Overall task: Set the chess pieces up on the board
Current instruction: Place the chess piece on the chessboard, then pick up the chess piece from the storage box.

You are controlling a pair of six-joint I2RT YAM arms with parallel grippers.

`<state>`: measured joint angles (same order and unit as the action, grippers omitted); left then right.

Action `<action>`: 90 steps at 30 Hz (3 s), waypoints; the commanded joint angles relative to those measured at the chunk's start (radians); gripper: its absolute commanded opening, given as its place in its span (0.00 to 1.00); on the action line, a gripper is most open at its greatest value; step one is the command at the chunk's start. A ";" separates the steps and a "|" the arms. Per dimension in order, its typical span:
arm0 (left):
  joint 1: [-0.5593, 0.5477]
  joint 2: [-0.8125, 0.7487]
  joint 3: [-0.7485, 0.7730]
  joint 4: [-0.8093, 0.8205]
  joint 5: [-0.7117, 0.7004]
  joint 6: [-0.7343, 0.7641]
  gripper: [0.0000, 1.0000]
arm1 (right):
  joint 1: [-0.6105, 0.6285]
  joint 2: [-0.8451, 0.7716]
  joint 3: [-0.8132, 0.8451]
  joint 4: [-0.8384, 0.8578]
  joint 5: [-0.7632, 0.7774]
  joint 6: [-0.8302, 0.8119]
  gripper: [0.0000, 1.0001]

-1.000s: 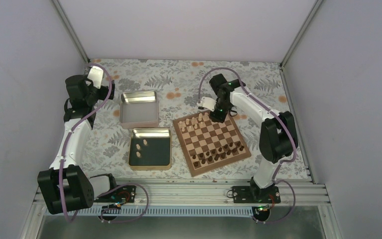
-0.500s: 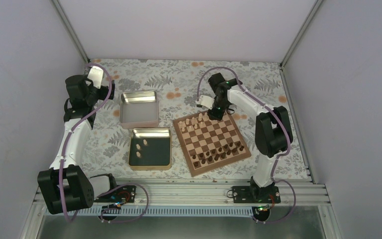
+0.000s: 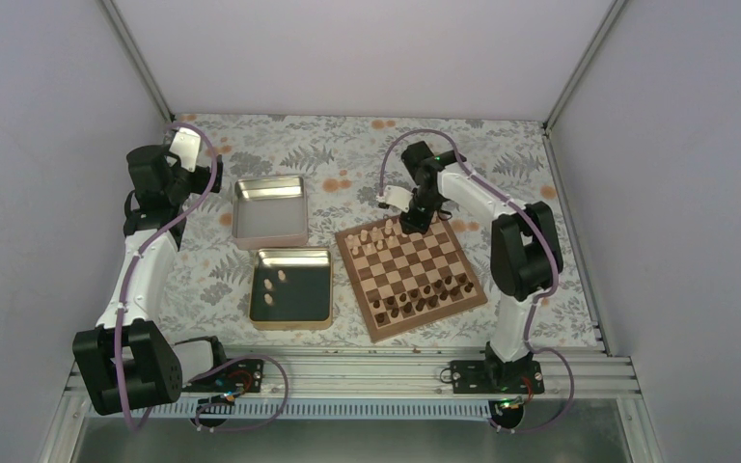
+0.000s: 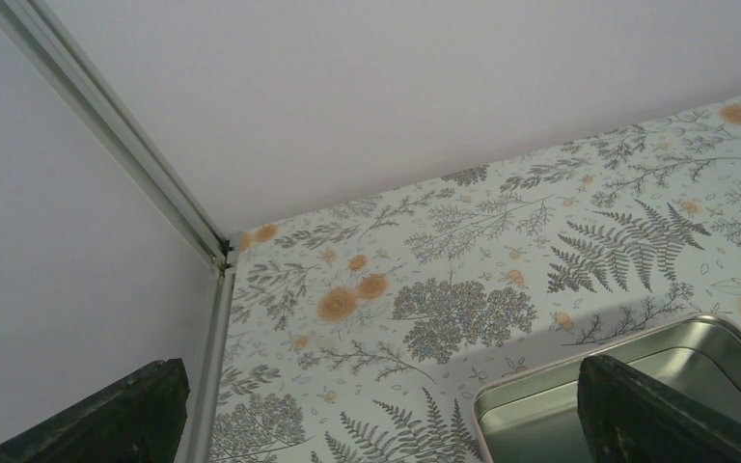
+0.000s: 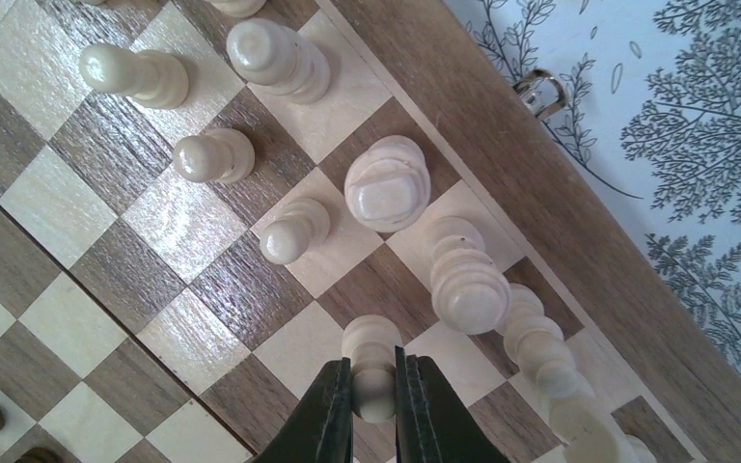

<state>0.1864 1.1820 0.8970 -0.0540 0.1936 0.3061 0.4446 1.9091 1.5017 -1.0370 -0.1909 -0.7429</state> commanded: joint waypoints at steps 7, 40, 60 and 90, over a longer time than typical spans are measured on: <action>0.005 -0.003 0.006 0.008 0.020 0.004 1.00 | 0.009 0.024 0.026 -0.025 -0.029 -0.018 0.09; 0.005 -0.011 0.006 0.005 0.016 0.004 1.00 | 0.019 0.006 0.048 -0.072 -0.056 -0.021 0.24; 0.005 -0.030 0.004 0.004 0.008 0.005 1.00 | 0.564 0.205 0.564 -0.034 -0.101 0.011 0.31; 0.005 -0.033 -0.001 0.013 0.006 0.008 1.00 | 0.761 0.488 0.644 0.079 0.014 0.025 0.33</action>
<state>0.1864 1.1656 0.8970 -0.0540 0.1909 0.3065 1.1946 2.3795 2.1201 -0.9600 -0.1860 -0.7292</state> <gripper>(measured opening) 0.999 0.333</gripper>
